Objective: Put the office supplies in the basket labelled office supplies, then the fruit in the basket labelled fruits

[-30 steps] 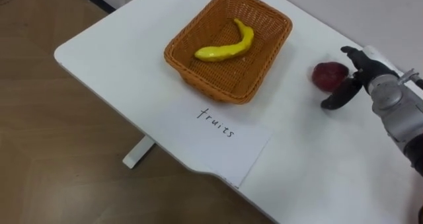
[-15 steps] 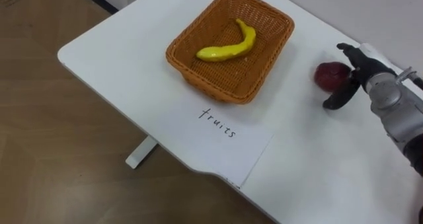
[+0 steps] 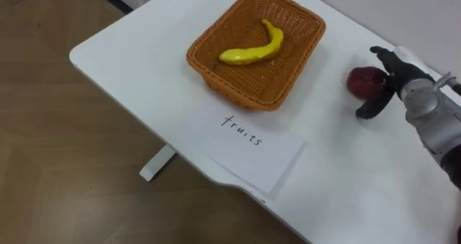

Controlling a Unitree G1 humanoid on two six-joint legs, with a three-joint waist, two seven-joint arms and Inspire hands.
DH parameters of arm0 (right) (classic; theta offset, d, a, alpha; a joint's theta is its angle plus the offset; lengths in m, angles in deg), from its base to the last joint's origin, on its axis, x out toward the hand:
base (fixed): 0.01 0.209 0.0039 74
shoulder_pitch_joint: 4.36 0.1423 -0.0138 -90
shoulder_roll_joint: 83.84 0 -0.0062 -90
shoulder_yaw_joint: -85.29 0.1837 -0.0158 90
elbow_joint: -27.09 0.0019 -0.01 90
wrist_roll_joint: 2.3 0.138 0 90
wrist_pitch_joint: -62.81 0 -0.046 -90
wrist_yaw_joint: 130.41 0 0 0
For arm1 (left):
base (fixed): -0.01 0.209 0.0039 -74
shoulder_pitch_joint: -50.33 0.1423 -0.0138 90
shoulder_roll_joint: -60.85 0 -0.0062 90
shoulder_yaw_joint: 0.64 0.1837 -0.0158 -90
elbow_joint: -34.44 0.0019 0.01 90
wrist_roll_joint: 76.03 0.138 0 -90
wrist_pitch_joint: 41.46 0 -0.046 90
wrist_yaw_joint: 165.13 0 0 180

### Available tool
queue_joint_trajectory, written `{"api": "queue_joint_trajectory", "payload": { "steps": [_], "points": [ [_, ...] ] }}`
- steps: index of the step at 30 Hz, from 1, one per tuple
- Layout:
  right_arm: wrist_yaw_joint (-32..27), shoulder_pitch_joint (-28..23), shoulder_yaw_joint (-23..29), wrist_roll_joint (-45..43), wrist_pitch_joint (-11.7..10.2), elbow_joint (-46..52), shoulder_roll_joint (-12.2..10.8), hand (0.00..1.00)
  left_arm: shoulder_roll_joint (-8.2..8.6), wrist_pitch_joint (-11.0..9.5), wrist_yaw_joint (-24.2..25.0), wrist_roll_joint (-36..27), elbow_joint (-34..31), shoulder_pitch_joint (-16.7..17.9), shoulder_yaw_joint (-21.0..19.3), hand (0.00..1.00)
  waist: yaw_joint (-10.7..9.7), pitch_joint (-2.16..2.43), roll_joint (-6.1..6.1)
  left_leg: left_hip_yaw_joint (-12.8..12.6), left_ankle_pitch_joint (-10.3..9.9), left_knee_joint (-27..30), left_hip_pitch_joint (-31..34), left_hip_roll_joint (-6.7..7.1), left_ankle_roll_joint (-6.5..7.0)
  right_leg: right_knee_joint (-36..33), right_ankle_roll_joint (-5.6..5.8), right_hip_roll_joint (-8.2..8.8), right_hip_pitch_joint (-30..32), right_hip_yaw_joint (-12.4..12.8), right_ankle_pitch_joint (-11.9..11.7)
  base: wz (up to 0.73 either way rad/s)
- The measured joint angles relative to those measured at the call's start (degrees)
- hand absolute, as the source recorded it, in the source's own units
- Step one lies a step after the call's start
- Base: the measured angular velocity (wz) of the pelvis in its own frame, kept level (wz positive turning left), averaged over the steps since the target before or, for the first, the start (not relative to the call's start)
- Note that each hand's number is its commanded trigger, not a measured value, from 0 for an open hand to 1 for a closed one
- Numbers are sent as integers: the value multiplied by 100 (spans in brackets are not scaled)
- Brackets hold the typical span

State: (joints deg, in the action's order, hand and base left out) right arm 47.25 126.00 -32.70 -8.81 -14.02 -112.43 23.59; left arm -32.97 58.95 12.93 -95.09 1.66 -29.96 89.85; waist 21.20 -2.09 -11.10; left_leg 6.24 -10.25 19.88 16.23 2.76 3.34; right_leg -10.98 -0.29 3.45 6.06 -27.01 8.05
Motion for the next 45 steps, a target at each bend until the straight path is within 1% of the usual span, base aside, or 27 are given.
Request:
{"api": "queue_joint_trajectory", "payload": {
  "steps": [2, 3, 7, 9, 17, 21, 27, 37, 41, 45],
  "points": [
    [7, 35, -3, -1, -21, -77, 0, 0, -3, 1, 5, 2, 9, 0, 48, 0, 27, -10, 19, 16, 5, 11, 9, -1, -7, 0, -5, -9, 0, 1, -3, 2],
    [24, 90, -4, -4, -70, -186, 0, 0, -4, 0, 13, 2, 9, -3, 95, 0, 56, -11, 36, 19, 8, 15, 17, -2, -12, 8, -11, -14, 2, 2, -7, 0],
    [87, 189, -5, -5, -144, -380, 11, 0, -10, -7, 18, 2, 11, -4, 152, 0, 117, -13, 92, 38, 18, 2, 16, -6, -28, 10, -23, -25, 4, 1, -14, 0],
    [130, 200, -5, -7, -184, -410, 12, 0, -12, -7, 18, 2, 13, -3, 155, 0, 119, -14, 93, 44, 24, -3, 19, -10, -36, 12, -29, -32, 7, 1, -18, 0],
    [230, 208, -3, -29, -195, -414, 14, 0, -12, -11, 20, 14, -4, -8, 157, 0, 121, -14, 93, 66, 38, -6, 38, -15, -56, 9, -50, -46, 30, 3, -31, 0],
    [256, 248, -5, -201, -242, -428, 14, 0, -14, -43, 28, 186, -47, -7, 157, 0, 136, -13, 91, 65, 59, -14, 74, -22, -66, -48, -56, -38, 102, 3, -34, 0],
    [270, 275, -12, -275, -258, -446, 13, 0, -18, -99, 36, 189, -52, -7, 159, 0, 153, -13, 85, 63, 82, -14, 124, -25, -74, -74, -67, -34, 165, -1, -41, 0],
    [271, 282, -13, -286, -261, -482, 13, 0, -18, -129, 37, 188, -112, -6, 161, 0, 178, -16, 78, 61, 90, -14, 142, -31, -82, -77, -78, -37, 182, -3, -47, 0],
    [273, 282, -14, -284, -256, -486, 13, 0, -18, -135, 37, 188, -131, -9, 161, 0, 214, -19, 73, 46, 89, -14, 141, -39, -82, -77, -87, -36, 187, -6, -54, -1],
    [315, 281, -23, -364, -251, -490, 14, 0, -30, -193, 113, 191, -123, -9, 142, 0, 267, -24, 63, 31, 90, -12, 147, -55, -86, -81, -96, -44, 193, -9, -60, 0]
  ]
}}
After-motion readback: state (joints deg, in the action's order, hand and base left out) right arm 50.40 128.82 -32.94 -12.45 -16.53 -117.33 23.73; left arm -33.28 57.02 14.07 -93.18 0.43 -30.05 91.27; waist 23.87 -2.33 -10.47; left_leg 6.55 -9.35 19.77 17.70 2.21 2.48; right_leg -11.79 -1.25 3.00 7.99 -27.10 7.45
